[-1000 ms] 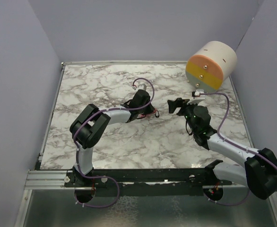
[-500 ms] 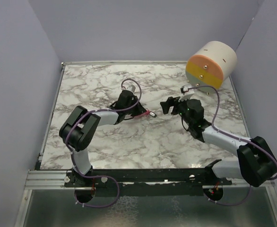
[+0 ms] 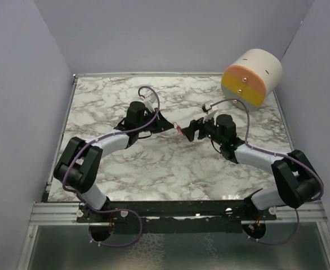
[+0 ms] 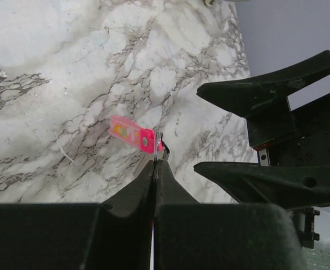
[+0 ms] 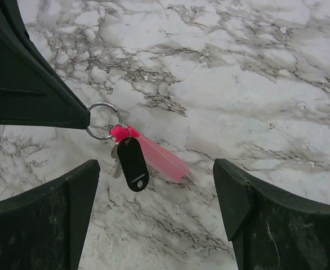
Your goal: Put the keys on the keyring
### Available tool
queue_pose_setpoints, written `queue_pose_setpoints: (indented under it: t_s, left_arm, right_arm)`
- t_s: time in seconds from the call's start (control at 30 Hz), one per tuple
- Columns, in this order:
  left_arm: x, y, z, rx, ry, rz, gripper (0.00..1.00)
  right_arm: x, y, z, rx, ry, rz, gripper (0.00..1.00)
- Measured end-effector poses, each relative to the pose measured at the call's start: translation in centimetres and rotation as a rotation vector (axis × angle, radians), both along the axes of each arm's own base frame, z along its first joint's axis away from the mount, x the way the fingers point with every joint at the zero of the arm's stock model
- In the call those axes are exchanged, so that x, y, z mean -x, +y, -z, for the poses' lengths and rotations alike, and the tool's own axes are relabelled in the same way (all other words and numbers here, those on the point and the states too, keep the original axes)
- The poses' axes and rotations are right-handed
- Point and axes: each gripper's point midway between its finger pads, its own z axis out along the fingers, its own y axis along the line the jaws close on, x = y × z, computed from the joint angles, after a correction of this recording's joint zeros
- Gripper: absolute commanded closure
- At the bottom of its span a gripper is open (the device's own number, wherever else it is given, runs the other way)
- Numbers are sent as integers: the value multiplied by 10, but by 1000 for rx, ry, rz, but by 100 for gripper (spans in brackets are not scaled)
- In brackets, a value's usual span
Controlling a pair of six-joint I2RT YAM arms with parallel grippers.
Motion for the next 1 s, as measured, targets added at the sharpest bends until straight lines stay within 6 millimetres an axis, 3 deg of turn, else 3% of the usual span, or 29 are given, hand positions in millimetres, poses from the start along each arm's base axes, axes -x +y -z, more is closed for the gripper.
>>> queue_pose_setpoints:
  t_s: [0.27, 0.57, 1.0]
  left_arm:
    - [13, 3, -4, 35, 28, 43, 100]
    - [21, 2, -29, 80, -7, 75, 100]
    - [26, 0, -30, 95, 11, 94, 100]
  right_arm:
    - [11, 8, 1, 10, -44, -99, 20]
    - [24, 25, 4, 8, -66, -244, 25]
    - [28, 35, -3, -25, -105, -308, 31]
